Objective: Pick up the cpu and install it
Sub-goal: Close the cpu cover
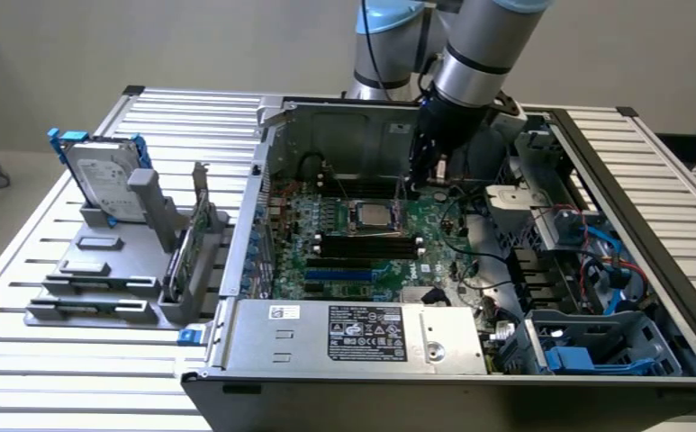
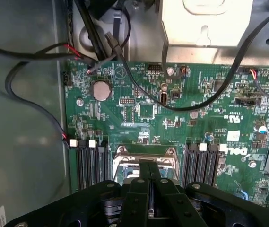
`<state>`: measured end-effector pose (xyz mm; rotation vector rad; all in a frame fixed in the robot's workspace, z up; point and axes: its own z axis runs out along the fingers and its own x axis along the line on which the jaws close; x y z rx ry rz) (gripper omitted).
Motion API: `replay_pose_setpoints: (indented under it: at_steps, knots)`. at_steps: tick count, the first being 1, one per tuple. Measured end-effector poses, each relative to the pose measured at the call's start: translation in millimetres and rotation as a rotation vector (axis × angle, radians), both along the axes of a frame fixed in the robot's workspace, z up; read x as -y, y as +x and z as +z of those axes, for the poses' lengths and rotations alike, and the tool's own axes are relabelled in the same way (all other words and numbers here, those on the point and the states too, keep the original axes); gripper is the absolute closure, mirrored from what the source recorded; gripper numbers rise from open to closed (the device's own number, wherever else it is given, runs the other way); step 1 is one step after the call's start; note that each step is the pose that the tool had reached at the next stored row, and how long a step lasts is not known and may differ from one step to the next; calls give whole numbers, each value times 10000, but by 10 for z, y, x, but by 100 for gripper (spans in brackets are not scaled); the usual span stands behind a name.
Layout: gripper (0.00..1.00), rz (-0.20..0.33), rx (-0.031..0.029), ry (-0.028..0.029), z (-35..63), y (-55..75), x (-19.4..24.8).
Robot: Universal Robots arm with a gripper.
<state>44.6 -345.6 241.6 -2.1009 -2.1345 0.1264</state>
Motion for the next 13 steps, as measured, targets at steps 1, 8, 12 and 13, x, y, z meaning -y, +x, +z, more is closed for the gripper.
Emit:
replay_pose_setpoints:
  at_steps: [1,8,12,13]
  knots:
    - [89,1,-24,0,-11,-16,5]
    - [89,6,-359,-29,-50,-53,32]
    - [89,6,-781,-30,-57,-101,35]
    - [89,7,-881,-30,-59,-115,36]
